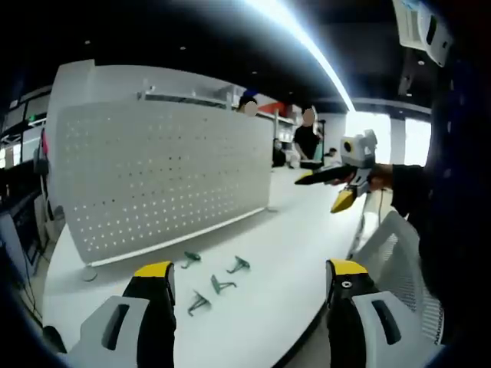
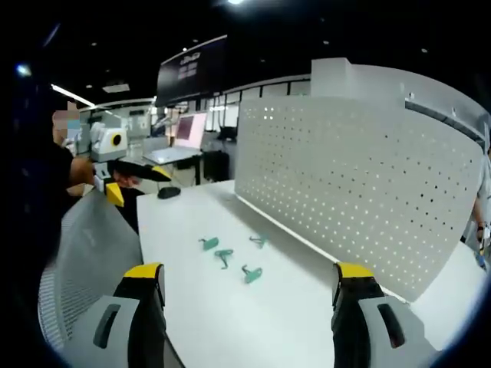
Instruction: Insert the hook assembly into the mounting plate slot until the hook locks in place.
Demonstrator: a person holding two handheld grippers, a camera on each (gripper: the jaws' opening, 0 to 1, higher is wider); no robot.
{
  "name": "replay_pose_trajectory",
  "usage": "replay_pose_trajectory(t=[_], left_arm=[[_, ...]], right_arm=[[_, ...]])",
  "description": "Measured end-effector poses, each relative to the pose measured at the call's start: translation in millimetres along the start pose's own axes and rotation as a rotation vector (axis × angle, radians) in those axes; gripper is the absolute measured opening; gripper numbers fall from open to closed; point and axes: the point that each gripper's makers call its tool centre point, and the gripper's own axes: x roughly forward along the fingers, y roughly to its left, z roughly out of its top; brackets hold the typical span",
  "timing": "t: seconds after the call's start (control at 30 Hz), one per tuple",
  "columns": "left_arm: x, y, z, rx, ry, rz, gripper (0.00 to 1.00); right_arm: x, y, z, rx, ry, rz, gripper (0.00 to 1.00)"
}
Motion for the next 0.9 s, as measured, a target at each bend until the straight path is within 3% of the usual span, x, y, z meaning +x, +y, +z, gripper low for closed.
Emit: replay_pose_trajectory(t=[0.9], left_arm=[[1.1,-0.9,-3.3,0.0,0.015,-0.005,0.81]], right_arm=[[2.0,3.4,-3.0,-0.004,0.01,0.011,0.92]])
